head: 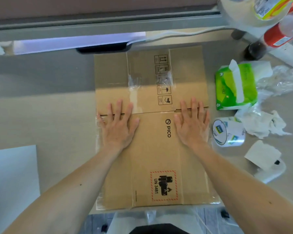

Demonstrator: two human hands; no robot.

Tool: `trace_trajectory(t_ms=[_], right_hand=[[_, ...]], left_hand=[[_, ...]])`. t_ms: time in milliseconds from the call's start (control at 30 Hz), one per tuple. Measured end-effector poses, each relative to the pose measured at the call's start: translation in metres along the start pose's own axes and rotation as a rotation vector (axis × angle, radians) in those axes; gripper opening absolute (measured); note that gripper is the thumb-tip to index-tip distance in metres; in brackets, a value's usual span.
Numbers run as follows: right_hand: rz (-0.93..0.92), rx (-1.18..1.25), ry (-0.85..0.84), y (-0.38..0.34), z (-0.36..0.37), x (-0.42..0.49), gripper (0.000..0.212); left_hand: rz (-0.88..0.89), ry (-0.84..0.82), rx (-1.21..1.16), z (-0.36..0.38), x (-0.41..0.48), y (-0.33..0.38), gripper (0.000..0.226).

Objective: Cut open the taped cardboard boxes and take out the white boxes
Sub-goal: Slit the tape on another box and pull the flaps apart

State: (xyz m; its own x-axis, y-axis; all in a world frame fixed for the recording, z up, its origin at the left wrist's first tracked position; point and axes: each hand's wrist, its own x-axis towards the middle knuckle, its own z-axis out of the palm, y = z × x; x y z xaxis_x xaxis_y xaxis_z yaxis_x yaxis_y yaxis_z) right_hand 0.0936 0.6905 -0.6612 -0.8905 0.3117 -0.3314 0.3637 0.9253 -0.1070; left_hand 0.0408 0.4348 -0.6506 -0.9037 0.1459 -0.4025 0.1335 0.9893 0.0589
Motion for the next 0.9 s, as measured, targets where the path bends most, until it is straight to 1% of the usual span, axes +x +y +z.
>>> trace_trajectory(t_ms=[133, 200, 267, 333, 400, 500, 567, 667, 800, 900], right_hand=[[-0.002, -0.003, -0.056, -0.002, -0.005, 0.001, 0.063], [-0.021, 0.003, -0.120, 0.001, -0.010, 0.003, 0.063], [-0.056, 0.020, -0.217, 0.004, -0.020, 0.004, 0.062], [-0.092, 0.045, -0.266, 0.010, -0.033, 0.002, 0.062], [-0.138, 0.088, -0.204, 0.015, -0.037, -0.017, 0.060], [-0.204, 0.072, -0.075, 0.017, -0.028, -0.076, 0.063], [-0.184, 0.083, -0.097, 0.017, -0.019, -0.116, 0.062], [-0.137, 0.068, -0.192, 0.020, 0.001, -0.146, 0.063], [-0.134, 0.043, -0.160, 0.027, 0.030, -0.150, 0.066], [-0.118, 0.021, -0.109, 0.024, 0.039, -0.150, 0.067]], left_hand=[[0.008, -0.014, -0.003, -0.002, 0.000, -0.001, 0.063], [0.019, -0.028, -0.013, -0.005, 0.000, -0.001, 0.063], [0.034, -0.085, -0.057, -0.010, 0.000, -0.004, 0.061], [0.059, -0.141, -0.112, -0.020, -0.003, -0.009, 0.062], [0.073, -0.105, -0.179, -0.025, -0.021, -0.014, 0.062], [0.099, -0.036, -0.229, -0.015, -0.069, -0.016, 0.064], [0.108, -0.057, -0.229, -0.002, -0.098, -0.016, 0.065], [0.088, -0.101, -0.160, 0.019, -0.122, -0.015, 0.064], [0.111, -0.120, -0.041, 0.038, -0.129, -0.012, 0.070], [0.096, -0.072, 0.012, 0.048, -0.127, -0.010, 0.073]])
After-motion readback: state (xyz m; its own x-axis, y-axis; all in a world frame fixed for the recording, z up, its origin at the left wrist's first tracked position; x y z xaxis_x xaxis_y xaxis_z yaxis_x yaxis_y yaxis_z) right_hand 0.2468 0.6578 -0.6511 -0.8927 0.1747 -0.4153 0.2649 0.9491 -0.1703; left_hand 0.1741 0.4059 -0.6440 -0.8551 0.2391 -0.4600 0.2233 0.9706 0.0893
